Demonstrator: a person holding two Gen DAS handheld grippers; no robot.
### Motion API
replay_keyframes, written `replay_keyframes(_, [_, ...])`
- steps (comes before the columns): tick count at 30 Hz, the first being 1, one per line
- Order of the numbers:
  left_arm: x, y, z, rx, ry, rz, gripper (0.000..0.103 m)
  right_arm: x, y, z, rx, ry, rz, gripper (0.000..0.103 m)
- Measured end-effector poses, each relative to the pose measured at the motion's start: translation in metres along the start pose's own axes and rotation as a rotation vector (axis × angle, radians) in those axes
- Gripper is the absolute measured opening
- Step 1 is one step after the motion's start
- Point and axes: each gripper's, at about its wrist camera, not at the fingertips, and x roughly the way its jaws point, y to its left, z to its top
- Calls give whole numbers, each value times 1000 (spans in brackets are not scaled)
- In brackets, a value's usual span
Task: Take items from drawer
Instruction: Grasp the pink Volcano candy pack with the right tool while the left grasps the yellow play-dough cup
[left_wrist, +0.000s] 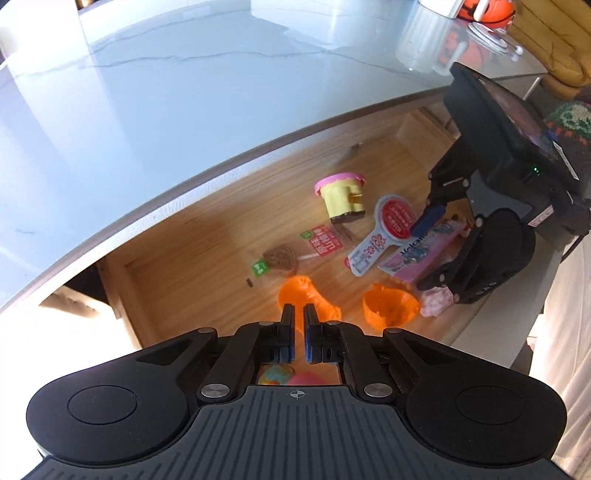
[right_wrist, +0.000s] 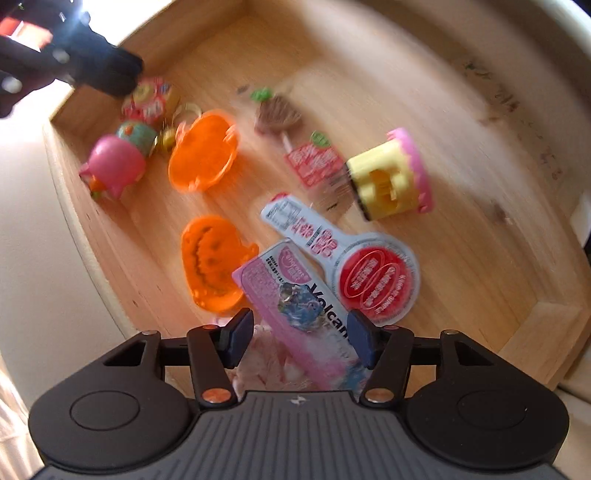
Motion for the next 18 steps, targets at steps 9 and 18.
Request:
replay_keyframes(9, [4,17,-5,34,71,20,9,-17,5,-20,17,-50,-48,28])
replay_keyframes(18, [18,-12,9,138,-59,45,13,-76,-13,-72,217,-257,6,34])
